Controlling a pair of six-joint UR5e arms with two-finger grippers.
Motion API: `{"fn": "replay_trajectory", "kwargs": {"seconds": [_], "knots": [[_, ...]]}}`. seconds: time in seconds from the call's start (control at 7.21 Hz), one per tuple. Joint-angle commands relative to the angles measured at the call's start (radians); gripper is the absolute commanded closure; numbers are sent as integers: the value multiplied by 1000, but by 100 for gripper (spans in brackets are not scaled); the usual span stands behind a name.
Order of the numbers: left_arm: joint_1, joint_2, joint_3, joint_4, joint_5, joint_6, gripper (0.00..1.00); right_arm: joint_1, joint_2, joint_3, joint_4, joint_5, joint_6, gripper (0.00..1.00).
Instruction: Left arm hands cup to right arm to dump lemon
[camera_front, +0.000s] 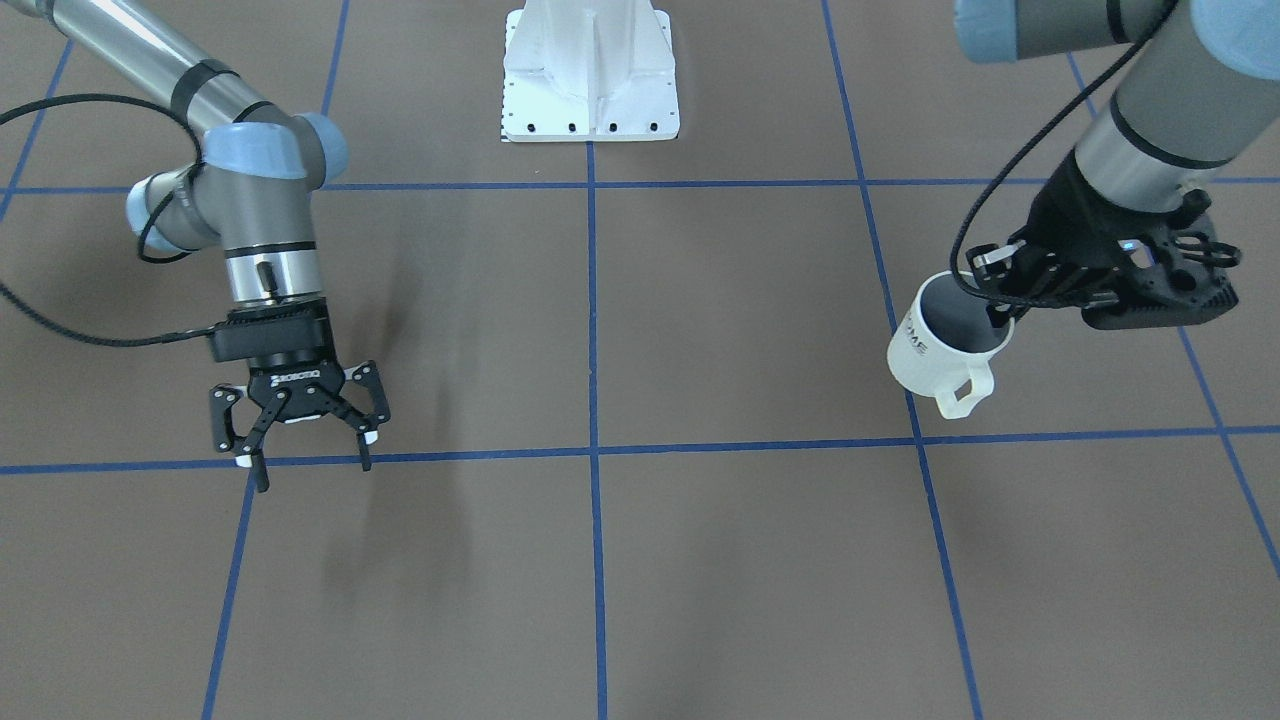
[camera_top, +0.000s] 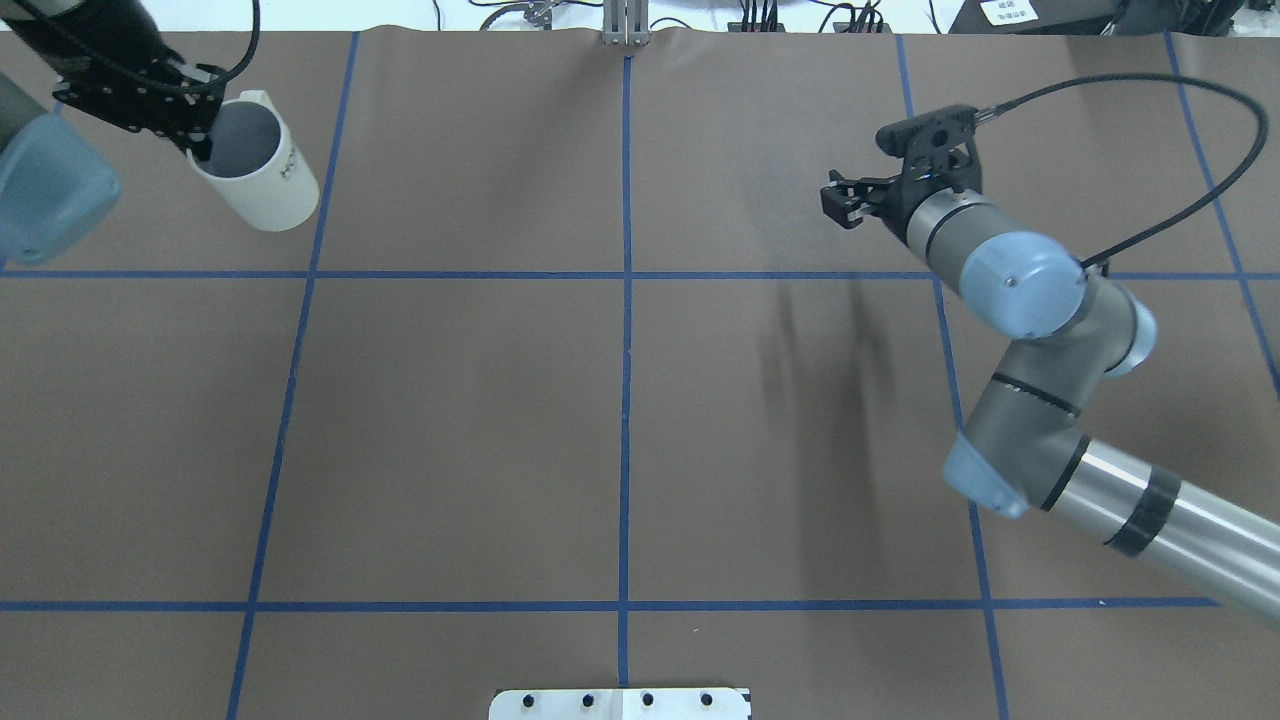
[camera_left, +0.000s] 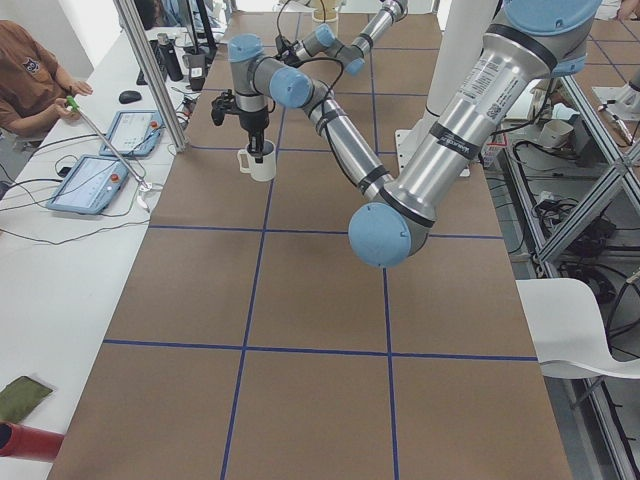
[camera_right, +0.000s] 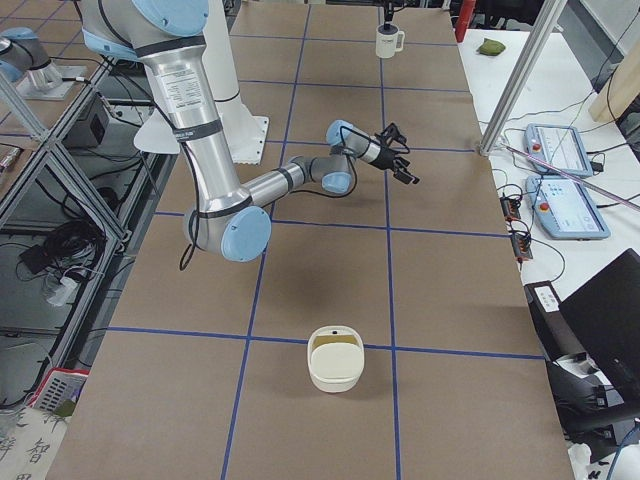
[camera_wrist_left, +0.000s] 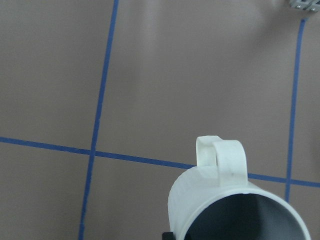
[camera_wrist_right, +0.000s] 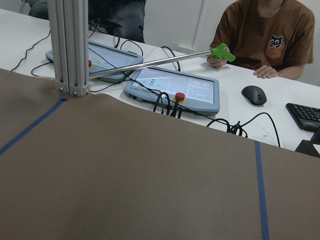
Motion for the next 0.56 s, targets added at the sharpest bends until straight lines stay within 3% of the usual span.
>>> {"fn": "replay_trajectory", "kwargs": {"seconds": [0.0,0.14,0.42], "knots": [[-23,198,11,-217,-1,93,100,217,-80,-2,-6,448,-35,0],[-29,276,14,-251,-2,131,100,307,-145,2,-8,607,-87,0],[-38,405,16,-261,-107,202,100,456,-268,2,-40,799,-368,0]]}}
